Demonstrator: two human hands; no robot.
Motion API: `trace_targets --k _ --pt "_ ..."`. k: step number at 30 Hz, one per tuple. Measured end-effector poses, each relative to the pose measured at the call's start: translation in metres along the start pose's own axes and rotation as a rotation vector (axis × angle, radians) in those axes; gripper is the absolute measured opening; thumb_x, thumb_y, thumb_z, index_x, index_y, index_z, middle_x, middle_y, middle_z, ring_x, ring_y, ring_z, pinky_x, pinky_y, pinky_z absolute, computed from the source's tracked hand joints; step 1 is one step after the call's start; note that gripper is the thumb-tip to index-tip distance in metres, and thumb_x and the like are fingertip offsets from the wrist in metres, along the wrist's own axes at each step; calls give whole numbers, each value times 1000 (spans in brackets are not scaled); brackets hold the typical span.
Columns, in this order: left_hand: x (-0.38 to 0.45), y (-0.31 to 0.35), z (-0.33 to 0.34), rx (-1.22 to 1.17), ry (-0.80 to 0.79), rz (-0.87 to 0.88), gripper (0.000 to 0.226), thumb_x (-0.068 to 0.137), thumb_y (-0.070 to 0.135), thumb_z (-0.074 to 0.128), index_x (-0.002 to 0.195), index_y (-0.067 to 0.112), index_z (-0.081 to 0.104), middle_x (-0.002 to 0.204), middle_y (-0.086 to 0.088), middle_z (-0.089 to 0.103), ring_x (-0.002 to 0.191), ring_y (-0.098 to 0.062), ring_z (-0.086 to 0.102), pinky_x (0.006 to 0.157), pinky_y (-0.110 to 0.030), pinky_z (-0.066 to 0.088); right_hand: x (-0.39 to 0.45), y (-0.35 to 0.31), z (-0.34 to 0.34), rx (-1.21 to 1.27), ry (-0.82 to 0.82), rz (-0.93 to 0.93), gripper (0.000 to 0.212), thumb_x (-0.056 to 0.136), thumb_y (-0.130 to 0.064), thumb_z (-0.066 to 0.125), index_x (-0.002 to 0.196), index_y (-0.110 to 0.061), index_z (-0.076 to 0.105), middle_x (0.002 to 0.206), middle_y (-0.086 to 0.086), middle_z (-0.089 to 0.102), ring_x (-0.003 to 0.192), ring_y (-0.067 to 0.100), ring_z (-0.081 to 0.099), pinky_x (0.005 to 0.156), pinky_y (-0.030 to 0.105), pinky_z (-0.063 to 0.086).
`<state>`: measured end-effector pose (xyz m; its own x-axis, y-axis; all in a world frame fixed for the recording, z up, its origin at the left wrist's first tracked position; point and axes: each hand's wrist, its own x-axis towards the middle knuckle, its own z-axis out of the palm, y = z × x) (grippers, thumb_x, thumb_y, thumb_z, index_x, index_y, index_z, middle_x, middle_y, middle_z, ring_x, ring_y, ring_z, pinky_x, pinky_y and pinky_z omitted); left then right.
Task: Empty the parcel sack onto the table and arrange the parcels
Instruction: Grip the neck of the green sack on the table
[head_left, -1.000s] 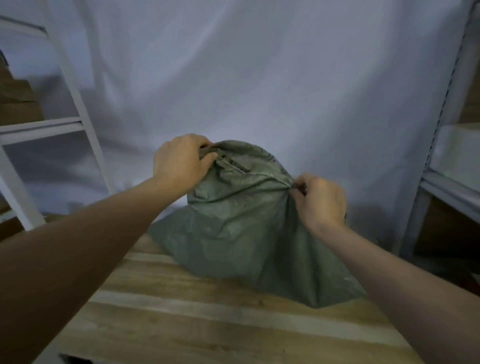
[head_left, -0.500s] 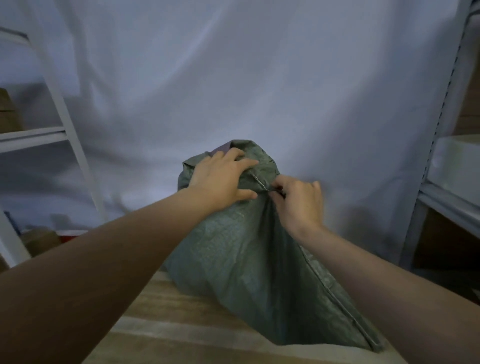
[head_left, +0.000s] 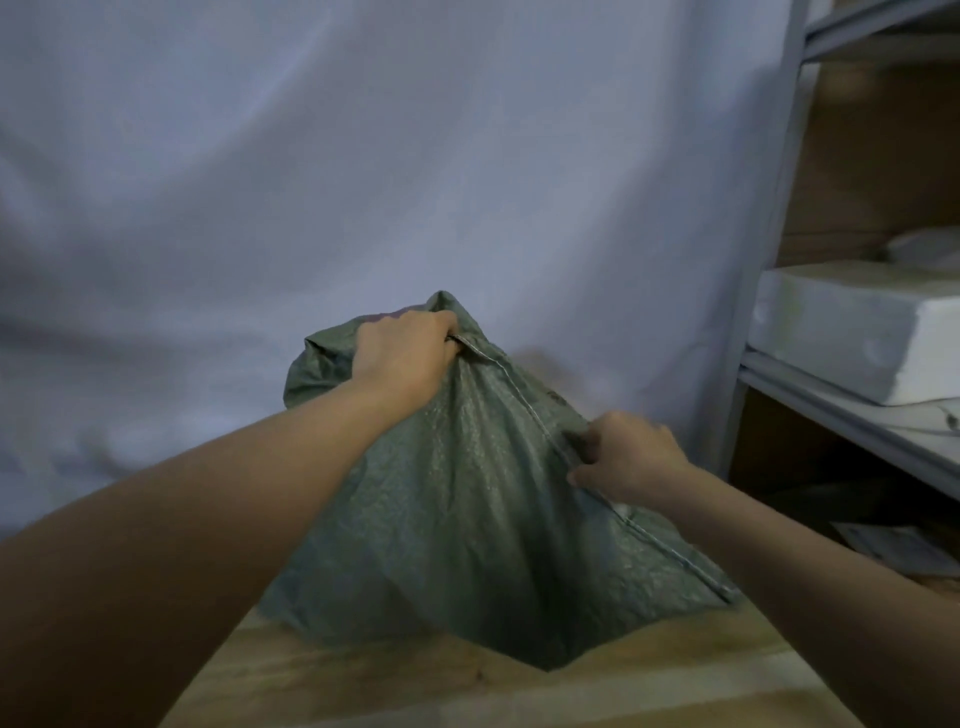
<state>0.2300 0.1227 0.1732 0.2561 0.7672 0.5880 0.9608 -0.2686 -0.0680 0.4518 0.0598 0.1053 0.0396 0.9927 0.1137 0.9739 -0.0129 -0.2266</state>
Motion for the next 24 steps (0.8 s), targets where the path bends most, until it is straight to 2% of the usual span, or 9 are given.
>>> trace_targets --k 2,3,5,7,11,16,21,24 --pt "6 -10 0 -40 10 -11 23 101 37 42 94 24 61 92 1 66 83 -24 63 68 -35 43 4 -3 3 25 6 36 37 83 -33 73 62 -12 50 62 2 52 70 26 56 65 30 39" --pt "7 -15 0 -54 20 -12 23 101 36 42 94 25 60 92 2 66 82 -24 63 69 -35 43 7 -7 4 29 28 49 34 84 -27 71 62 -11 50 62 4 52 68 27 57 61 30 41" --pt "9 -24 -2 -88 43 -25 22 102 35 41 94 25 59 92 2 67 83 -24 62 66 -35 40 13 -18 -1 4 92 60 17 86 -17 65 72 -9 60 74 9 61 74 29 62 63 31 49" --pt "13 -35 -10 -159 77 -74 20 102 33 41 93 25 57 91 4 64 84 -25 60 65 -34 35 21 -31 -11 -17 166 53 9 89 -12 61 83 -6 64 86 13 66 80 33 64 68 36 55" --pt "35 -65 -40 -342 183 -225 14 101 31 42 90 32 52 91 6 54 84 -23 51 68 -33 32 42 -64 -55 -16 392 37 8 93 -7 55 95 -6 62 99 15 64 89 37 61 68 35 46" --pt "53 -102 -60 -531 322 -345 11 99 33 49 91 30 57 95 6 58 87 -22 52 71 -34 41 66 -102 -94 -48 633 -9 14 93 -2 52 102 -10 60 105 9 59 89 34 59 65 35 39" --pt "48 -133 -52 -655 326 -443 12 98 27 54 89 24 61 96 -2 64 93 -30 61 85 -46 52 86 -126 -97 -30 592 -65 12 93 -6 53 98 -13 62 102 9 64 90 34 61 67 34 41" --pt "53 -147 -53 -698 353 -485 13 97 24 55 85 21 62 91 -4 64 89 -31 61 84 -43 53 94 -138 -107 2 564 -102 12 95 -11 52 100 -13 63 104 10 66 92 34 61 70 35 44"
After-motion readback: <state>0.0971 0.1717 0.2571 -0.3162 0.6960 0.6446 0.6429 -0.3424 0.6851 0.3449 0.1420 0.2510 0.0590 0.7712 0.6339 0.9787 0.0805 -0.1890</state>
